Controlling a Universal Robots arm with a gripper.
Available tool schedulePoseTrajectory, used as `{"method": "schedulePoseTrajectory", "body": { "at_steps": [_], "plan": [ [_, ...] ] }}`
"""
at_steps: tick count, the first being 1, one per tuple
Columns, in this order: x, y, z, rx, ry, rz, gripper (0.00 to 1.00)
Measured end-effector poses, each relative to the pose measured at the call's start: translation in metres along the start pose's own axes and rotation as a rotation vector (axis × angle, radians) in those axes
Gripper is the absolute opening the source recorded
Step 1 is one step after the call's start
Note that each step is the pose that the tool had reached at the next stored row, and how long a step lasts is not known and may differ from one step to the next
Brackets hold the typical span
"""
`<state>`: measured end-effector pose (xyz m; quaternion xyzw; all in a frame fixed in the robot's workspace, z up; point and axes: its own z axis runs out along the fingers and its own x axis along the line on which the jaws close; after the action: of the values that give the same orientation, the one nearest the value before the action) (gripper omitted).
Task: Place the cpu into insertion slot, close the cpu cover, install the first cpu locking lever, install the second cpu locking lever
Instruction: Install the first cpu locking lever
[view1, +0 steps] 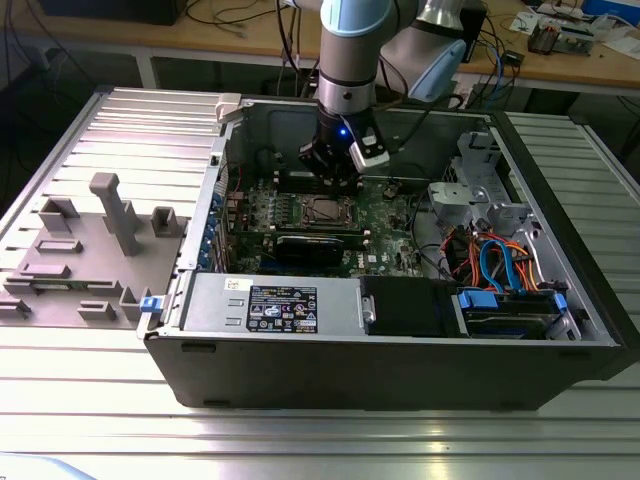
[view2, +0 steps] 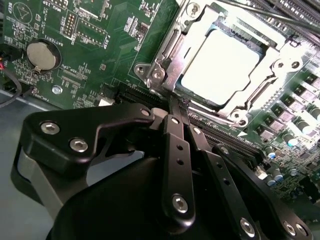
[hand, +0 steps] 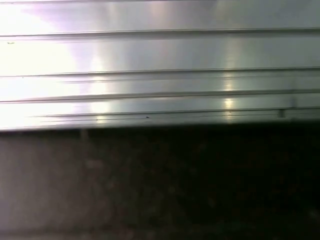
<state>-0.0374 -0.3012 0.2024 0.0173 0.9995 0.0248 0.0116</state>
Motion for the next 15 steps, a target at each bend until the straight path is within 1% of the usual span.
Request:
{"method": "schedulePoseTrajectory", "body": {
  "at_steps": [5,7,11,15],
  "plan": [
    [-0.0002,0.0003,-0.0068,0.0001,0.0001,0.0,0.11],
    [-0.0002,0.0,-0.0069,0.0,0.0001,0.0,0.11],
    [-0.0003,-0.0037,-0.0066,0.0001,0.0001,0.0,0.11],
    [-0.0003,-0.0046,-0.0065,0.0001,0.0001,0.0,0.11]
  ]
}}
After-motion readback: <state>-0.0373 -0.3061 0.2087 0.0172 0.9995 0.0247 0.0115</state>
